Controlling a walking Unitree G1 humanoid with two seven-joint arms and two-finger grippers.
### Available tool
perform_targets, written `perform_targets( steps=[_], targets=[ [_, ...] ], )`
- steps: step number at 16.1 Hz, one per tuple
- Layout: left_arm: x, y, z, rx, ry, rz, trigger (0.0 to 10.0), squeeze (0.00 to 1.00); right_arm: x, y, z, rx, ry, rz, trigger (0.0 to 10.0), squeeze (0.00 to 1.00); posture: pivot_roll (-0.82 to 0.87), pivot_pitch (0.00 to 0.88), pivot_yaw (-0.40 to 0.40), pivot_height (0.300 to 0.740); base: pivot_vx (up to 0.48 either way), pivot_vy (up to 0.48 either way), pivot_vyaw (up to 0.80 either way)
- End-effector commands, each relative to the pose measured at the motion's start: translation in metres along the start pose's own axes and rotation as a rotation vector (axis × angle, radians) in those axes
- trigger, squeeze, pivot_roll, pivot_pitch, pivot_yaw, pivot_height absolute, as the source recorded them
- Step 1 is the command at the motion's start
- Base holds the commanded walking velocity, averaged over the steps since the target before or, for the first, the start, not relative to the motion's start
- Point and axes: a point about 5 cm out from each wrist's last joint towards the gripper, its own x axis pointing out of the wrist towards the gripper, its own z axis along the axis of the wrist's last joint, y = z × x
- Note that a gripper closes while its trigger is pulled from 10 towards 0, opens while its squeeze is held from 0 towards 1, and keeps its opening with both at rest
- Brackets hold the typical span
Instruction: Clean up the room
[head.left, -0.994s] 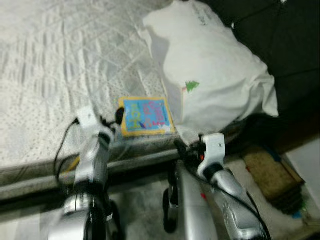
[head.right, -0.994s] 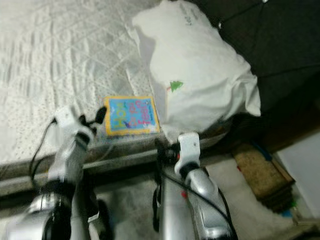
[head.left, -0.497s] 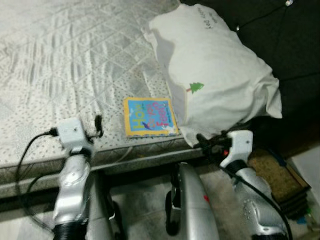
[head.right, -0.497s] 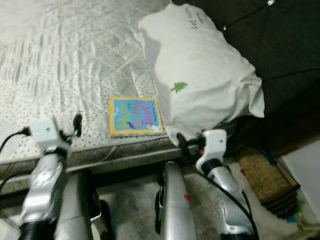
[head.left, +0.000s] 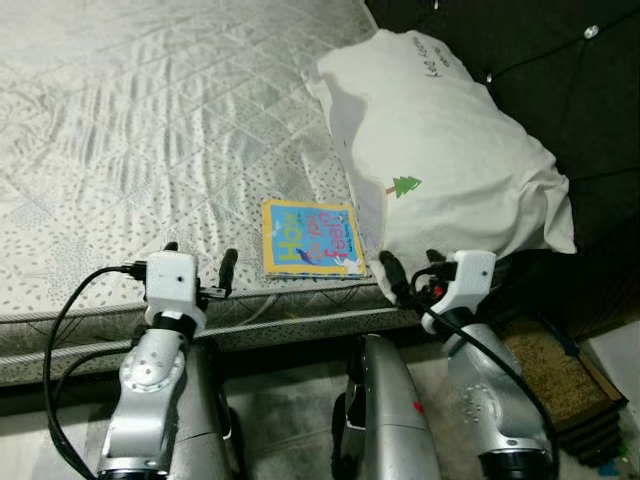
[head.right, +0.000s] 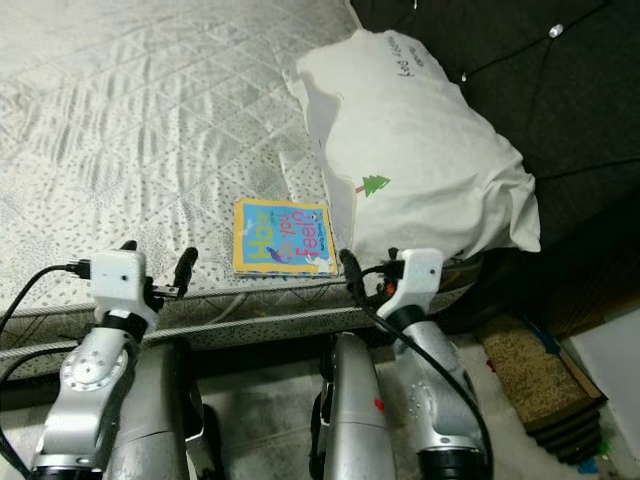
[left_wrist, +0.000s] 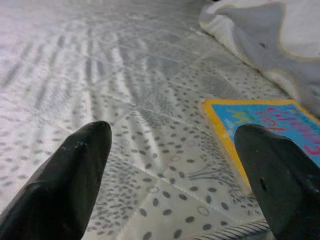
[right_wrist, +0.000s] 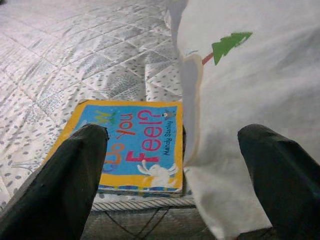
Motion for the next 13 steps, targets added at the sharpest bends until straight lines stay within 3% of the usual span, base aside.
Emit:
perform_targets(
  steps=[1, 2, 6, 9, 13],
  targets=[
    [-0.006, -0.007, 0.000, 0.027, -0.019, 0.002, 10.0, 0.00, 0.000, -0.006, 0.002, 0.002, -0.018, -0.036, 10.0, 0.00, 0.07, 0.052, -0.108, 0.597, 0.000, 0.000, 0.00],
    [-0.010, -0.007, -0.002, -0.009, -0.010, -0.004, 10.0, 0.00, 0.000, -0.007, 0.001, 0.003, -0.020, -0.043, 10.0, 0.00, 0.07, 0.046, -0.106, 0.607, 0.000, 0.000, 0.00],
    [-0.021, 0.010, -0.023, -0.001, 0.061, 0.144, 10.0, 0.00, 0.008, -0.014, -0.006, -0.002, 0.007, -0.078, 10.0, 0.00, 0.09, 0.000, -0.110, 0.651, 0.000, 0.000, 0.00],
    [-0.017, 0.003, -0.015, 0.013, 0.024, 0.124, 10.0, 0.00, 0.019, -0.010, 0.004, -0.014, -0.045, -0.066, 10.0, 0.00, 0.10, 0.000, -0.103, 0.685, 0.000, 0.000, 0.00],
    [-0.009, 0.003, -0.004, 0.020, -0.020, 0.117, 10.0, 0.00, 0.019, -0.014, 0.012, -0.044, -0.087, -0.090, 10.0, 0.00, 0.07, 0.026, -0.085, 0.725, 0.000, 0.000, 0.00]
  ],
)
